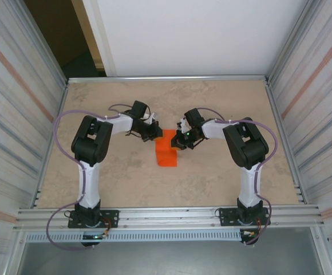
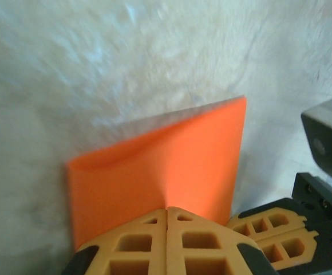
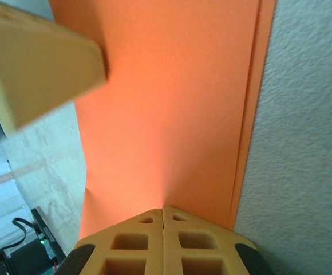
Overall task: Fold a paper plane with a square sheet of paper (pick it up from the middle)
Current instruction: First fold the square sheet of paper in half at the center of the table.
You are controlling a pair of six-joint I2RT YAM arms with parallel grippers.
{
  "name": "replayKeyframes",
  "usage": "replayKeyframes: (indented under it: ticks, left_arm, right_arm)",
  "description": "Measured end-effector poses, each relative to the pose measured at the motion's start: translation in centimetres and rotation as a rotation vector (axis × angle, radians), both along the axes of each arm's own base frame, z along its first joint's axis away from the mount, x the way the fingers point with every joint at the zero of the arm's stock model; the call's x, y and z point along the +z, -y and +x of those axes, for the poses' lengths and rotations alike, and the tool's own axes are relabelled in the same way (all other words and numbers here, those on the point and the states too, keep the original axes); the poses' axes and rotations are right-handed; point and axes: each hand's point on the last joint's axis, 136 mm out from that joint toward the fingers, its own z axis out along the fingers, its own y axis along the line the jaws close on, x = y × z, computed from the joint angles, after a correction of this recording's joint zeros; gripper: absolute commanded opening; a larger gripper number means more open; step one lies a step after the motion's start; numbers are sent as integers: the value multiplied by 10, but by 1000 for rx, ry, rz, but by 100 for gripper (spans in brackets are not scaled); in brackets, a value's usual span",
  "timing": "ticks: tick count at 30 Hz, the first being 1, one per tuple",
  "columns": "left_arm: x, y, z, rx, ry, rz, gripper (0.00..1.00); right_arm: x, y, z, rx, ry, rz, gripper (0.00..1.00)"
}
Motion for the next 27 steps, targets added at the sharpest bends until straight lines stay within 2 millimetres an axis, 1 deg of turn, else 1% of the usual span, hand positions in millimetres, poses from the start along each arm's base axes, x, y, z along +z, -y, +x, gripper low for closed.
replayKeyframes:
  ticks: [4, 8, 11, 13, 14, 17, 19, 21, 23, 25, 27]
  left_arm:
    - [0, -22, 18, 57, 28, -21, 0]
    - [2, -50, 39, 127, 52, -16, 0]
    - [5, -60, 46, 154, 69, 0, 0]
    - [13, -56, 44, 148, 84, 6, 0]
    - [18, -51, 42, 138, 98, 5, 0]
    - [38, -23, 25, 90, 135, -19, 0]
    - [44, -4, 13, 59, 143, -36, 0]
    - [43, 12, 2, 27, 137, -42, 0]
    - [35, 21, -5, 12, 114, -38, 0]
    - [24, 20, -6, 14, 88, -24, 0]
    - [13, 17, -2, 24, 68, -7, 0]
  right_arm:
    - [0, 0, 0, 8, 4, 5, 0]
    - [0, 1, 0, 12, 1, 15, 0]
    - [0, 1, 1, 12, -2, 17, 0]
    - [0, 1, 1, 12, -2, 17, 0]
    - [0, 1, 1, 12, -2, 17, 0]
    - [0, 1, 1, 12, -3, 17, 0]
    - [0, 1, 1, 11, -3, 17, 0]
    - [0, 1, 1, 11, -3, 17, 0]
    - [0, 1, 1, 11, -4, 17, 0]
    - [0, 1, 1, 11, -4, 17, 0]
    - [0, 1, 1, 11, -4, 17, 0]
